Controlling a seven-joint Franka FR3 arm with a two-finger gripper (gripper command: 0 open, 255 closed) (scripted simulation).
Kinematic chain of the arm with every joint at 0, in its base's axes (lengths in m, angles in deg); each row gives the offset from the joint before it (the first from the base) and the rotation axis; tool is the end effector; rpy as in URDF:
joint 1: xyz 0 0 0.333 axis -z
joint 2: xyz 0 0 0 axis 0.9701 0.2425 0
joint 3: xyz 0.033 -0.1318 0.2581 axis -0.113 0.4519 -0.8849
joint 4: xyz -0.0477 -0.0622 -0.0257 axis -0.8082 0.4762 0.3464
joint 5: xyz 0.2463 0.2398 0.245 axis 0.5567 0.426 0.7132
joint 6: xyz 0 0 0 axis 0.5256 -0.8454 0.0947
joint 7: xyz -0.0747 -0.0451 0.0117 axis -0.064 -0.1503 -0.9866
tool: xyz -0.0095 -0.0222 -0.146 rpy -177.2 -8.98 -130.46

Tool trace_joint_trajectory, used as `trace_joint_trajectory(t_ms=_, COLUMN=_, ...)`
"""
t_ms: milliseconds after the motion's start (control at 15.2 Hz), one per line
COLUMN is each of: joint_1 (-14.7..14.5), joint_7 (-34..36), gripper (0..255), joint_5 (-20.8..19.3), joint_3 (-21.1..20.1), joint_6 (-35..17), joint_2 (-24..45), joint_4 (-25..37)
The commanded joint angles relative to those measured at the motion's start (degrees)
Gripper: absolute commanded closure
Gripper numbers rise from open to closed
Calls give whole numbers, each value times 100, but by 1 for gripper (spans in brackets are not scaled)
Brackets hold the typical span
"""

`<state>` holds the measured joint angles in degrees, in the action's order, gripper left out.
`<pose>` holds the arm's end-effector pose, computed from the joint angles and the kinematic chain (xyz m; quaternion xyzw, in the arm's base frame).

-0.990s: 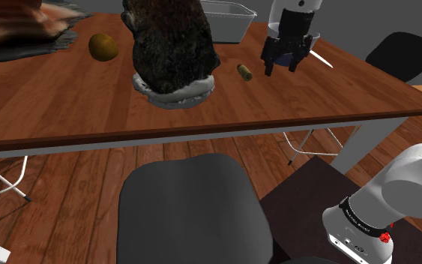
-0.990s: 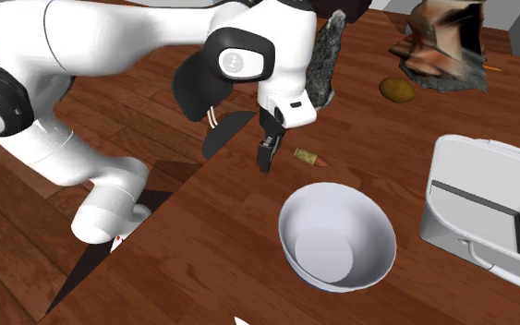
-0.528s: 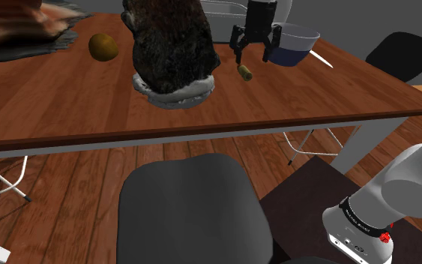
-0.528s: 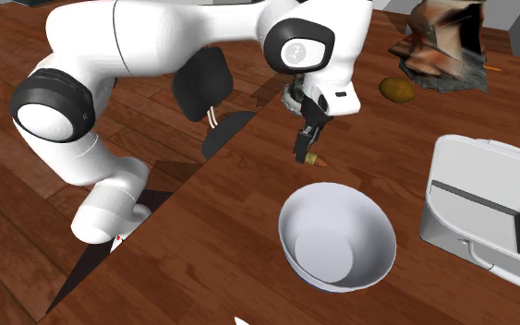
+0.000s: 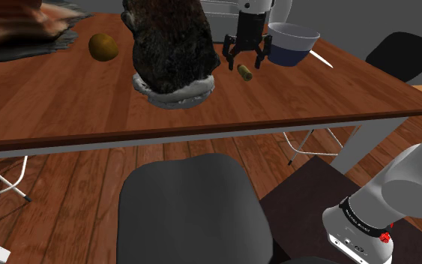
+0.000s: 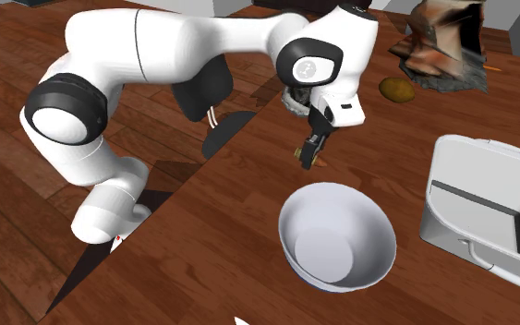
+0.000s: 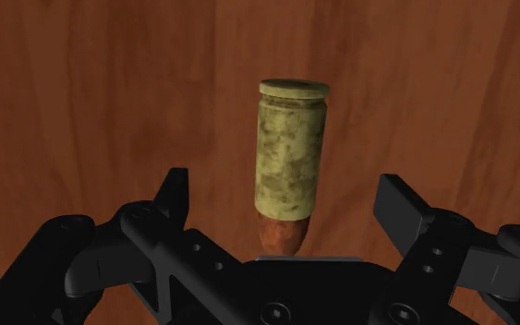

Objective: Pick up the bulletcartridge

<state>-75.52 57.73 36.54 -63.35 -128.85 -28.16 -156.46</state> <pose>0.5599 0.1467 0.5091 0.9765 -0.2125 -0.0264 0.0228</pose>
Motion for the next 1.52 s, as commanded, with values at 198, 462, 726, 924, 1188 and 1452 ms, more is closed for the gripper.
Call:
trace_joint_trajectory(t_ms=198, joint_1=-6, joint_7=15, gripper=255, joint_5=5, joint_3=-6, joint_6=-132, joint_2=-15, joint_4=-143)
trace_joint_trajectory(t_ms=462, joint_1=-7, joint_7=15, gripper=255, joint_5=6, joint_3=-7, joint_6=-136, joint_2=-20, joint_4=-152)
trace_joint_trajectory(t_ms=726, joint_1=-4, joint_7=11, gripper=255, joint_5=4, joint_3=-4, joint_6=-126, joint_2=-11, joint_4=-134)
trace_joint_trajectory(t_ms=924, joint_1=-6, joint_7=13, gripper=255, joint_5=-4, joint_3=-7, joint_6=113, joint_2=20, joint_4=136)
trace_joint_trajectory(t_ms=1188, joint_1=-13, joint_7=21, gripper=255, joint_5=-20, joint_3=-13, joint_6=438, joint_2=84, joint_4=522)
trace_joint_trajectory(t_ms=1452, joint_1=-23, joint_7=34, gripper=255, joint_5=-44, joint_3=-22, joint_6=773, joint_2=174, joint_4=944)
